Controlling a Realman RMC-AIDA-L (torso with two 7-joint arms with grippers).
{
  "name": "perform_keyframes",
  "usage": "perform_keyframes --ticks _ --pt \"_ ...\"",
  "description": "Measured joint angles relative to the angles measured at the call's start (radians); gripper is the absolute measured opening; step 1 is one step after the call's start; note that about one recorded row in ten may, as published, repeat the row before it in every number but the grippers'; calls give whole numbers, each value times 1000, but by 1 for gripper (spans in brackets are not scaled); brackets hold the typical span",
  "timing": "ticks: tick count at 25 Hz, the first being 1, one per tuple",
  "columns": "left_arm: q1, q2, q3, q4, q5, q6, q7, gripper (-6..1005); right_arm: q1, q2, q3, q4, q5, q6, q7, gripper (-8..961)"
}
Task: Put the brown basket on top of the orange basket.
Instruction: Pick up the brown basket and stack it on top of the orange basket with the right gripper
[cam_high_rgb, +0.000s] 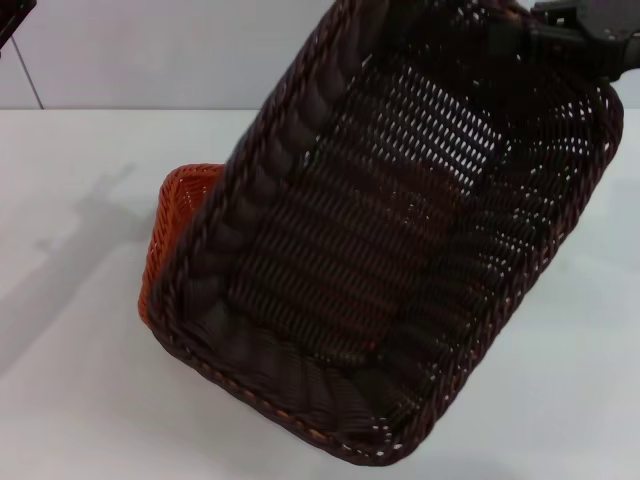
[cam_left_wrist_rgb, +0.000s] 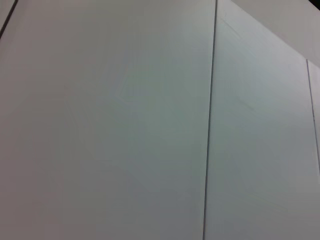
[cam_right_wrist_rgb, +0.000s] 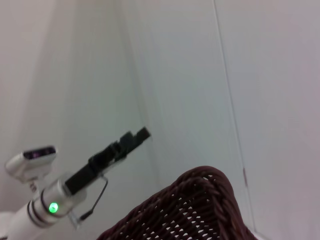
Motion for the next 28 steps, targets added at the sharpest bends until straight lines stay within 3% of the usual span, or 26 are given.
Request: perform_keyframes --ticks 9,21,28 --pt "-18 -2 -2 -5 10 -2 0 828 -12 20 1 50 113 84 -79 182" --pt "-19 -4 7 -16 12 1 -1 828 -31 107 -5 116 200 197 -252 183" --pt "-16 -1 8 -25 13 5 -8 828 -57 133 -8 172 248 240 -355 183"
